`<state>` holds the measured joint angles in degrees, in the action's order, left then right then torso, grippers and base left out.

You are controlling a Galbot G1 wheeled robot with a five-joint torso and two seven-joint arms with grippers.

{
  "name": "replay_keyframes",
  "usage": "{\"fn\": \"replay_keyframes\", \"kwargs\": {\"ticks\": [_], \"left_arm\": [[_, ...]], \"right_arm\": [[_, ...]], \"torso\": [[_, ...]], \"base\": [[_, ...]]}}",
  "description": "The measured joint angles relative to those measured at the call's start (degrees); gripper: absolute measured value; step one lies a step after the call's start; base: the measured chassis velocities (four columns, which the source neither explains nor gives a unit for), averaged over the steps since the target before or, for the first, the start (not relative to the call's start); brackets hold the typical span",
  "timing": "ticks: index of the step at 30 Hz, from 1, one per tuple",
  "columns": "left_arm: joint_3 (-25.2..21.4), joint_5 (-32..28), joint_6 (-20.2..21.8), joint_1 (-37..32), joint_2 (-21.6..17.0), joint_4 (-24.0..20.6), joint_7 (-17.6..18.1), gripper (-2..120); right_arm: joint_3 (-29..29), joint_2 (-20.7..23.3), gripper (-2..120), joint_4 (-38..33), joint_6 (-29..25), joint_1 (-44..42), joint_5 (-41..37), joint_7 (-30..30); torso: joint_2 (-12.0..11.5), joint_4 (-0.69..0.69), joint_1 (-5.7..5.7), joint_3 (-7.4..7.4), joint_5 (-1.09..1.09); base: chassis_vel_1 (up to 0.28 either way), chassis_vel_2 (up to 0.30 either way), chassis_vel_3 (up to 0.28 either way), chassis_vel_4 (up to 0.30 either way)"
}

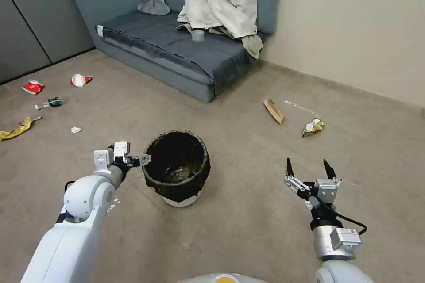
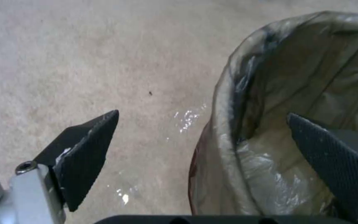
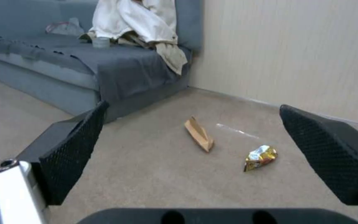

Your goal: Pick up the trash can from the floor.

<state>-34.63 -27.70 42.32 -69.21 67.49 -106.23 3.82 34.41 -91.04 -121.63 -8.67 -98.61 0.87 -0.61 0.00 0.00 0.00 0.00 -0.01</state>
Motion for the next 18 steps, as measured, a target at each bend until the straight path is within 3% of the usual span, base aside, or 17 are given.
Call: {"fn": "replay_keyframes", "kwargs": {"ticks": [11, 17, 18], "left_arm": [[0.4, -1.0, -0.1, 1.3, -0.7, 3.4, -2.0, 92], [0.9, -0.9, -0.1, 1.4, -0.3, 4.4, -2.1, 71], [1.1, -0.9, -0.1, 1.4, -0.3, 4.8, -2.1, 60]], "right_arm": [[-0.7, 0.2, 100, 0.4, 0.2, 0.7, 0.0, -0.3], [-0.7, 0.3, 100, 0.4, 0.3, 0.8, 0.1, -0.3], [-0.7, 0.3, 100, 0.4, 0.3, 0.8, 0.1, -0.3]], "torso": [[0.0, 0.01, 0.0, 0.0, 0.01], [0.0, 0.0, 0.0, 0.0, 0.01], [0.0, 0.0, 0.0, 0.0, 0.01]], "base": [[0.0, 0.0, 0.0, 0.0], [0.0, 0.0, 0.0, 0.0], [0.0, 0.0, 0.0, 0.0]]}}
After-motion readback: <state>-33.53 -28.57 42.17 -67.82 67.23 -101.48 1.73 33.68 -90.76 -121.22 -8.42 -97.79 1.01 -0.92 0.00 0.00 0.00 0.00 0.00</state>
